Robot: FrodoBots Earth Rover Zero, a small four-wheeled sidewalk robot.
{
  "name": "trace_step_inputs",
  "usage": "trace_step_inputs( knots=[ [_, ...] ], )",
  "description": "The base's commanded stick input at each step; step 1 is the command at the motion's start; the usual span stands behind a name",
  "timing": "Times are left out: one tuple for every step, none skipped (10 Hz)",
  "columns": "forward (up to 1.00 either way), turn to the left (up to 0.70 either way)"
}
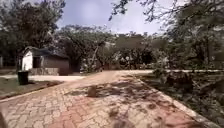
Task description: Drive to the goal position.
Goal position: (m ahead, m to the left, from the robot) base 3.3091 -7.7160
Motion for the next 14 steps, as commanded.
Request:
trace_step_inputs(
  knots=[
    [0.70,0.00],
    [0.70,0.00],
    [0.70,0.00],
    [0.70,0.00],
    [0.70,0.00],
    [0.70,0.00],
    [0.70,0.00],
    [0.70,0.00],
    [0.70,0.00],
    [0.70,0.00],
    [0.70,0.00],
    [0.70,0.00],
    [0.70,0.00],
    [0.70,0.00]
  ],
)
